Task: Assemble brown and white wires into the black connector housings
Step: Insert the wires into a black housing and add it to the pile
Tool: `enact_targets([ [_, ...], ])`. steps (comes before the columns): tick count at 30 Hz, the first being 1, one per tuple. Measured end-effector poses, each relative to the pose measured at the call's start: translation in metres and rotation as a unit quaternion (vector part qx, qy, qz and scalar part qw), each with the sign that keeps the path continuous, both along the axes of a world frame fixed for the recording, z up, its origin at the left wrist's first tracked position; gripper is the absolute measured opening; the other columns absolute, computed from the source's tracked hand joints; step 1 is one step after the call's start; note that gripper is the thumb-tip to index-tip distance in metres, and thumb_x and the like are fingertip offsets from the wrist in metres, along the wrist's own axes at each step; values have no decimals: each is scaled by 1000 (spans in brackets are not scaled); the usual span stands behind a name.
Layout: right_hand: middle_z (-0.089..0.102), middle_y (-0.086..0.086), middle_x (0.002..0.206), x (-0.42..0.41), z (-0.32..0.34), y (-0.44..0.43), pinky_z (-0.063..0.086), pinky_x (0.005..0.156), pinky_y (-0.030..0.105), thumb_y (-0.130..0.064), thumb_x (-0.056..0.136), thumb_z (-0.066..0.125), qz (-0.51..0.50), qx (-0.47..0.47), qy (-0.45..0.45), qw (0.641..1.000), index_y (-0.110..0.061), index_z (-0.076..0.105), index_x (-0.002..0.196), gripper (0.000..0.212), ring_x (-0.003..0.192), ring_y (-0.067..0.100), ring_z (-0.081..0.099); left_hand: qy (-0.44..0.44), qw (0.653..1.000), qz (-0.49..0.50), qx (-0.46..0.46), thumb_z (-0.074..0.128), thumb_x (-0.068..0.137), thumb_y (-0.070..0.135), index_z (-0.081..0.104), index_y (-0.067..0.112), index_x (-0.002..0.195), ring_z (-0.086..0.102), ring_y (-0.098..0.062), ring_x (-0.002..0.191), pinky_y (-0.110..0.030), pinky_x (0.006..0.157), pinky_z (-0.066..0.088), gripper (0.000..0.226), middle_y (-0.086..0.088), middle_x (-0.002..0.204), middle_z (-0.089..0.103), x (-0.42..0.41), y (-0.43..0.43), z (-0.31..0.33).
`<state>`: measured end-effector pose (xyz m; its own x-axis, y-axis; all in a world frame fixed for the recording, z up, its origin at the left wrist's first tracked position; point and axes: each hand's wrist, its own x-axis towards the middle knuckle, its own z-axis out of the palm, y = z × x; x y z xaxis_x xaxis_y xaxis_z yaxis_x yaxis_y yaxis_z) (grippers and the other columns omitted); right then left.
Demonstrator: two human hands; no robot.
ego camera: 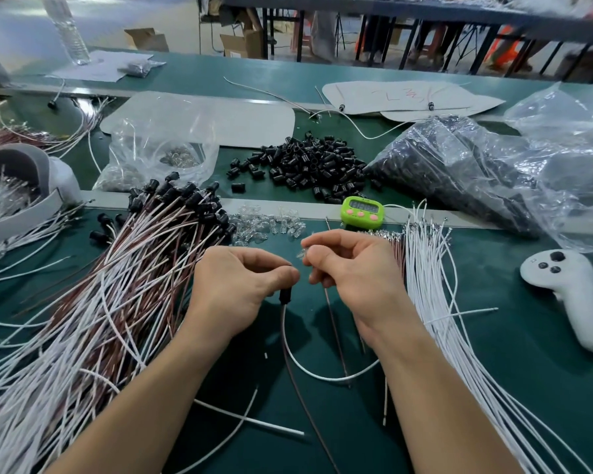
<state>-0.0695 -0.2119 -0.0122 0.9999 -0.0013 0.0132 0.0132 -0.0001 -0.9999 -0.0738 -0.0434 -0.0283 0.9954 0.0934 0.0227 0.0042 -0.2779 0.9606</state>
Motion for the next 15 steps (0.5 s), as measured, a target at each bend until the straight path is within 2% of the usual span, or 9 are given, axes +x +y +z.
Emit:
enact_targets([
  [5,75,6,71,-1,-3,5,43,50,18,3,91,70,26,12,8,1000,-16,79,85,21,52,13,59,3,1000,-12,-27,95,65,23,82,30,72,63,-8,53,-19,55,51,16,-1,65,75,1,0,0],
  [11,74,8,74,-1,-1,7,45,51,19,5,96,63,36,73,34,996,-10,76,90,21,55,14,61,-1,998,3,-58,93,66,19,81,26,68,59,-9,49,-18,51,48,14,-5,60,73,1,1,1],
  [15,73,13,75,-2,-2,10,43,51,21,4,95,63,30,60,43,997,-12,76,86,22,56,16,61,0,998,-11,-56,92,67,17,81,26,69,59,-8,49,-17,51,49,14,-4,62,74,1,0,2],
])
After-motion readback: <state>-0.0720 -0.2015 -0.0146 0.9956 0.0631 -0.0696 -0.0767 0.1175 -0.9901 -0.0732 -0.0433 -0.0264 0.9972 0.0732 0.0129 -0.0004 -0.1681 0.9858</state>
